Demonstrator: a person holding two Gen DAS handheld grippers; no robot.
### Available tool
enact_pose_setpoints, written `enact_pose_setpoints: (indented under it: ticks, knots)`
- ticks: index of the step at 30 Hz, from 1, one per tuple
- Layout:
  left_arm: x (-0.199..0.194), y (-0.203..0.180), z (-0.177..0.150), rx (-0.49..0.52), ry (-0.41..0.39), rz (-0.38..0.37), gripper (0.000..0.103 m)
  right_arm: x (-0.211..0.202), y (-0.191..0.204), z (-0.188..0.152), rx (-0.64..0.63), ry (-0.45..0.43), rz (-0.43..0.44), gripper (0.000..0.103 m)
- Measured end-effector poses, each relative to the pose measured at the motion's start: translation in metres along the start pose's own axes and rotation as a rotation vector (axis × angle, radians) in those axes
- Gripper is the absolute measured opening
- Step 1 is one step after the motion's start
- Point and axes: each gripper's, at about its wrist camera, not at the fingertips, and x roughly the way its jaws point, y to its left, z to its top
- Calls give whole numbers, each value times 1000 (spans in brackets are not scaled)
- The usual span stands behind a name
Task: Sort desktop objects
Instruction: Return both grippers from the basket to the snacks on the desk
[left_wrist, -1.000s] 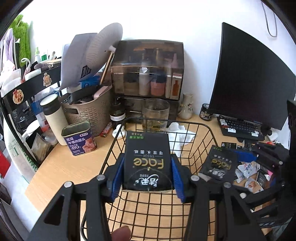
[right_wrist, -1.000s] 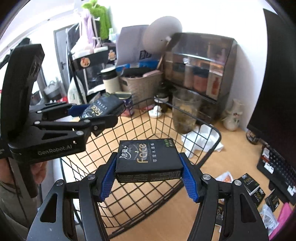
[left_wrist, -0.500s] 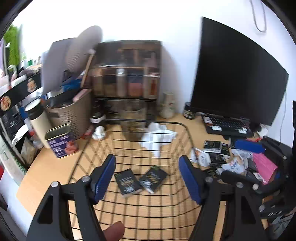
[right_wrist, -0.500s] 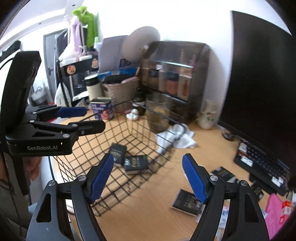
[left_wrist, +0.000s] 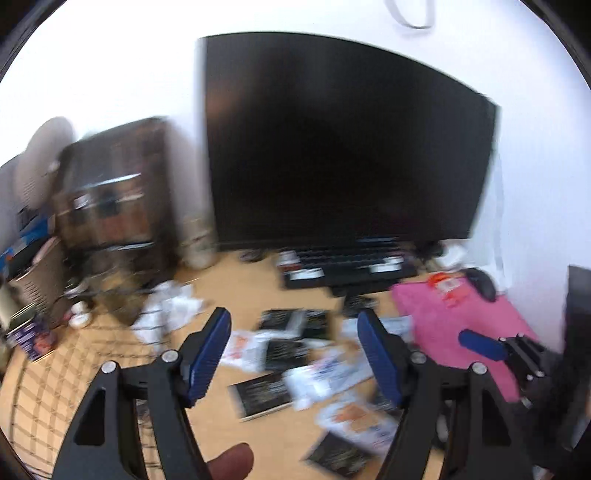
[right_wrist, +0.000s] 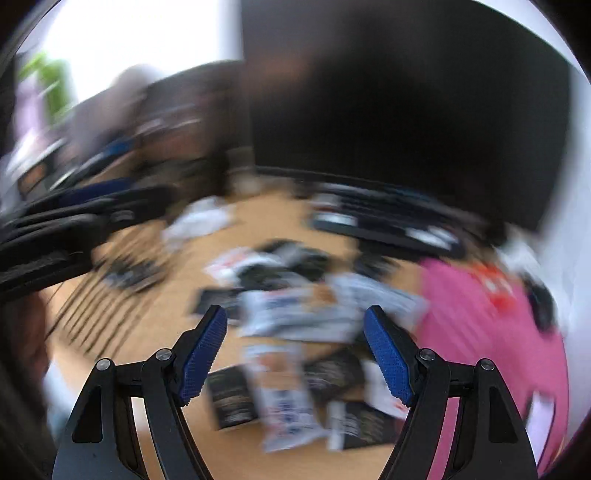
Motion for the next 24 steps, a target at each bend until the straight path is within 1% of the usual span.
enact_pose_setpoints:
  ticks: [1, 2, 3, 4, 5, 7, 8, 10, 11, 14, 16, 17, 18, 19, 20, 22, 23, 24]
  knots:
    - [4, -18, 0, 27, 7, -36, 77, 0, -31, 1, 153, -27, -78, 76]
    - [7, -31, -1, 52, 19, -53, 79, -3, -56, 1, 262, -54, -118, 76]
    - [12, -42, -3, 77, 33, -59, 80, -3, -69, 3, 309, -59, -146, 76]
    - [16, -49, -6, 92, 45, -57, 80, -6, -82, 6, 331, -59, -180, 77]
    - [23, -56, -10, 107, 66, -50, 80, -10, -90, 7, 313, -66, -192, 77]
    - [36, -61, -17, 114, 105, -35, 80, -15, -92, 5, 247, -65, -193, 77]
    - [41, -60, -21, 97, 122, -27, 80, -14, -91, 4, 220, -52, -190, 77]
    - [51, -57, -29, 28, 151, -23, 80, -10, -94, -1, 248, -28, -183, 77]
    - [54, -58, -33, 10, 164, -30, 80, -6, -97, -4, 279, -11, -175, 77]
    - [57, -67, -48, 31, 183, -20, 80, 6, -96, -7, 320, 30, -192, 77]
    - [60, -73, -56, 58, 199, -41, 80, 13, -90, -7, 367, 26, -149, 77]
    - [62, -75, -60, 71, 207, -37, 80, 11, -90, -8, 398, 12, -125, 77]
    - [61, -75, -61, 58, 178, -9, 80, 9, -90, -9, 427, -4, -125, 77]
    - [59, -75, -62, 54, 150, 36, 81, 9, -93, -8, 449, -14, -125, 77]
    - [57, -77, -61, 75, 137, 53, 81, 8, -93, -9, 469, -22, -111, 77]
    - [53, -77, -60, 102, 100, 60, 81, 6, -92, -8, 475, -23, -75, 77]
    - [52, -75, -60, 103, 90, 44, 81, 2, -90, -8, 465, -39, -60, 77]
    - [53, -71, -59, 84, 86, 24, 81, -3, -87, -7, 454, -63, -59, 77]
